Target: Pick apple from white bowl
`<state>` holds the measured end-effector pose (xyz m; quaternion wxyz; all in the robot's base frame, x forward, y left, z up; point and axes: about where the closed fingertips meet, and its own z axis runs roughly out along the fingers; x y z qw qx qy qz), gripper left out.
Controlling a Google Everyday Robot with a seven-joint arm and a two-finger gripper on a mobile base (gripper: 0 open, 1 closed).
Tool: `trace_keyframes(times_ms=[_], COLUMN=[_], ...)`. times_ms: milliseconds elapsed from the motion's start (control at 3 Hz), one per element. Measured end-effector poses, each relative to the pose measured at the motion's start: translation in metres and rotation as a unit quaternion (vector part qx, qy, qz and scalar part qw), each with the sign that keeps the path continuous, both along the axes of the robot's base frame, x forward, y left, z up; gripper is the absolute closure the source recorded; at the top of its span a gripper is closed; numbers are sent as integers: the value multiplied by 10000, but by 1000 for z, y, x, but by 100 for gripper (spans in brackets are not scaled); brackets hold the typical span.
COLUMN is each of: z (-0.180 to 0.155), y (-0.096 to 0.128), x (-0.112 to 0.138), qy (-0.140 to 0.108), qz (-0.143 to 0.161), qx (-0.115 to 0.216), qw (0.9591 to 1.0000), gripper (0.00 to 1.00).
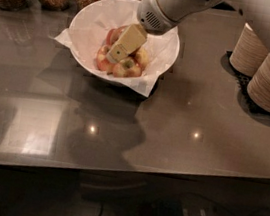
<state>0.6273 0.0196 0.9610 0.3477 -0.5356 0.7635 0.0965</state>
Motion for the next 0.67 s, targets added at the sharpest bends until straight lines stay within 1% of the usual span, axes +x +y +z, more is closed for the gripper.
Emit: trace_keyframes(times_ms=[333, 667], z=[-6, -14], y=[6, 11], x=[15, 25], qy=[-91, -123], qz=[-170, -209], qx=[96, 237], qw=[9998, 9994], gripper=[0, 0])
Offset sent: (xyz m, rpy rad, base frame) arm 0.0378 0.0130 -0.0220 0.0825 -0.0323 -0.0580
